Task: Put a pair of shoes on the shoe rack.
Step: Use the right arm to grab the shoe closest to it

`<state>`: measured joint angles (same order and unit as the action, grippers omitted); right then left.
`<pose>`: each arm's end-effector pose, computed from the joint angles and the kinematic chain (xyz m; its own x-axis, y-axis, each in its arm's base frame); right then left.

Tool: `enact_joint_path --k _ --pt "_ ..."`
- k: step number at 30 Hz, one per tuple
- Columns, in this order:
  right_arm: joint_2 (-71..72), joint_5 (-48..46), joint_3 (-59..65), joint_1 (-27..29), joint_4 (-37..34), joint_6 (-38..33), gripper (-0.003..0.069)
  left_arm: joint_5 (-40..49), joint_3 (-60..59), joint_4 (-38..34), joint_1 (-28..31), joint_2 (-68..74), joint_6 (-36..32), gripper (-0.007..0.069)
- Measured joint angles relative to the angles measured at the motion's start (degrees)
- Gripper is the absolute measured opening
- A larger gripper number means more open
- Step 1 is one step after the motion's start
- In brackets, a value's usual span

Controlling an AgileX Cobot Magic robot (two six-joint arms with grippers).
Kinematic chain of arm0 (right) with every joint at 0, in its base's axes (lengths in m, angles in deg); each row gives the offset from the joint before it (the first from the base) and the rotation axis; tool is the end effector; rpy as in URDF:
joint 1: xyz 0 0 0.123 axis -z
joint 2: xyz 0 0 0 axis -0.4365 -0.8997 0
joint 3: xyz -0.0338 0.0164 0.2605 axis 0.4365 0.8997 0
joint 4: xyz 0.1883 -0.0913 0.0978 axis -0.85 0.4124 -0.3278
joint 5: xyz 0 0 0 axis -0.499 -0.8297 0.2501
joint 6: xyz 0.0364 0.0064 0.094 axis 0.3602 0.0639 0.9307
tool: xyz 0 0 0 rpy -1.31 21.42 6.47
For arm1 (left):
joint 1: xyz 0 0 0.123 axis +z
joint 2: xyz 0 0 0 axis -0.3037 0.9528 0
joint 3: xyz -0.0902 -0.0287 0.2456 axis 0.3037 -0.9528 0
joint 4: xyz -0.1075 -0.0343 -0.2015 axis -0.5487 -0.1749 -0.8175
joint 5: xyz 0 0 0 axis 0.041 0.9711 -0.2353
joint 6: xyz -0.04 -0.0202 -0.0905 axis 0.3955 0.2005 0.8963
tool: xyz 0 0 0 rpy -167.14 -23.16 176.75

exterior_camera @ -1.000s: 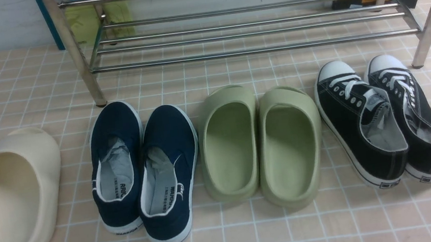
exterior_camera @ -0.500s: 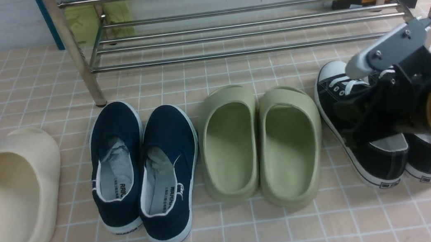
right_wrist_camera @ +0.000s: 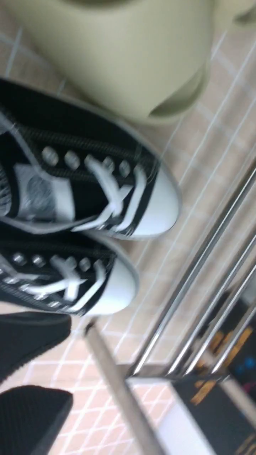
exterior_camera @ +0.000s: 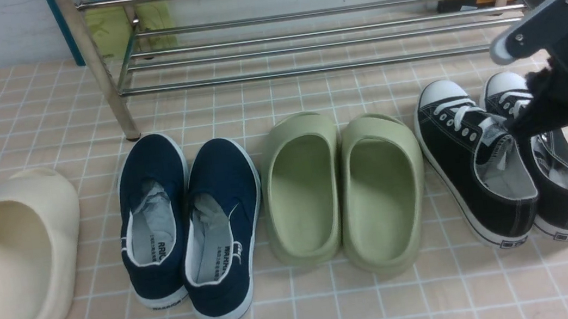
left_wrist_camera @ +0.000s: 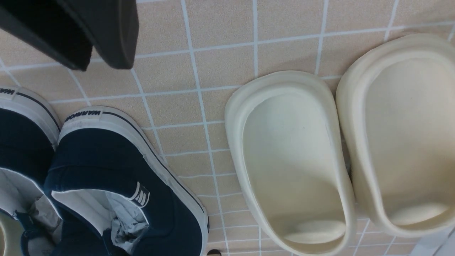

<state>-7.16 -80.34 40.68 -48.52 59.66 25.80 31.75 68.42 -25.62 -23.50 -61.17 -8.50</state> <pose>0.2770 0.0689 0.2431 -0.5325 -0.3553 -0.7683 -0.1036 0.9282 -0.3574 0.0624 -0.0073 0.1698 -0.2910 0.0742 -0.9538 0.1237 0.9915 0.0394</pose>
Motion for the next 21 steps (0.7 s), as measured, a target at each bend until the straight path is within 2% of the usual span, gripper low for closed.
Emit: enact_joint_path --k 3,6,8,10,12,13,14,17,21 --pt "-0.13 -6.61 -2.56 0.05 -23.17 -19.96 0.0136 0.0 0.0 0.0 0.0 0.0 0.0 0.0136" --pt "-0.83 -12.0 -5.47 0.11 -45.49 -40.74 0.0102 0.0 0.0 0.0 0.0 0.0 0.0 0.0139" --pt "-1.47 -13.29 -6.73 0.11 -54.82 -49.36 0.0106 0.0 0.0 0.0 0.0 0.0 0.0 0.0141" --pt "-2.37 -12.62 -7.62 0.11 -63.33 -56.2 0.0141 0.0 0.0 0.0 0.0 0.0 0.0 0.0142" --pt "-3.21 -11.12 -7.95 0.11 -67.0 -58.67 0.0181 0.0 0.0 0.0 0.0 0.0 0.0 0.0142" --pt "-4.57 -8.38 -8.05 0.11 -68.47 -59.75 0.0254 0.0 0.0 0.0 0.0 0.0 0.0 0.0144" --pt "-4.78 -7.79 -8.11 0.11 -68.54 -59.73 0.0262 0.0 0.0 0.0 0.0 0.0 0.0 0.0144" --pt "-8.74 -3.43 -8.18 0.17 -68.32 -58.34 0.0386 0.0 0.0 0.0 0.0 0.0 0.0 0.0147" --pt "-13.57 -0.33 -8.29 0.17 -67.02 -54.92 0.0451 0.0 0.0 0.0 0.0 0.0 0.0 0.015"
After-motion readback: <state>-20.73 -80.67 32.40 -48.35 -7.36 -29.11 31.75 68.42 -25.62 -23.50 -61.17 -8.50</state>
